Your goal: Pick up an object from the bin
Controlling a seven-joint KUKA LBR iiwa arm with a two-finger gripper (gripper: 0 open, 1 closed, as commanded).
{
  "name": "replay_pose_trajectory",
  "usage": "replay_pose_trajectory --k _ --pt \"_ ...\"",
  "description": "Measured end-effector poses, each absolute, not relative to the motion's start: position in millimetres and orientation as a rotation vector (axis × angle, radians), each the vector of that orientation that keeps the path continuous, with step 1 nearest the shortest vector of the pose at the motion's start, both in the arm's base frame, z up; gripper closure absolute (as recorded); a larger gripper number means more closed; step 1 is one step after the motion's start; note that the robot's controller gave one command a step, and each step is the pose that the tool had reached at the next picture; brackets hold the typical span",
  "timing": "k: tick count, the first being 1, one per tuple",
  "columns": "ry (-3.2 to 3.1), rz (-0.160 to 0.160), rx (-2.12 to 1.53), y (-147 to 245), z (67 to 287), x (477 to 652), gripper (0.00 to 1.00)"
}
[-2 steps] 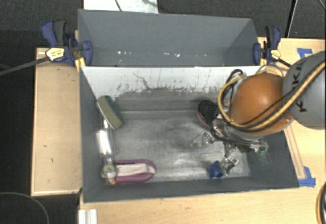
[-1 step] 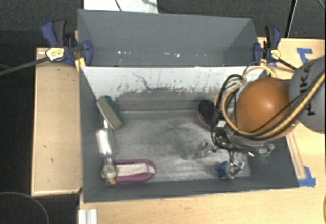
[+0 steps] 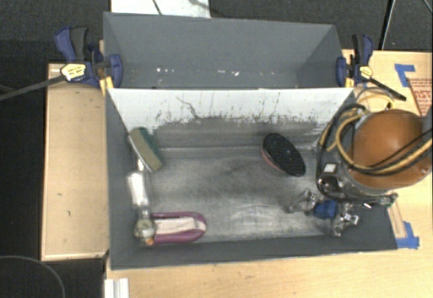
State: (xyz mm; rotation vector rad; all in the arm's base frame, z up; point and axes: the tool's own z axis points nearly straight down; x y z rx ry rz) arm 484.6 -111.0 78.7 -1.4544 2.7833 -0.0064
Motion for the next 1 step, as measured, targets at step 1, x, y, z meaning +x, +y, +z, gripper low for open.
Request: replay_pose_trajectory --k 1 --pt "2.799 0.047 -1.430 -140.3 86.6 510.4 0.00"
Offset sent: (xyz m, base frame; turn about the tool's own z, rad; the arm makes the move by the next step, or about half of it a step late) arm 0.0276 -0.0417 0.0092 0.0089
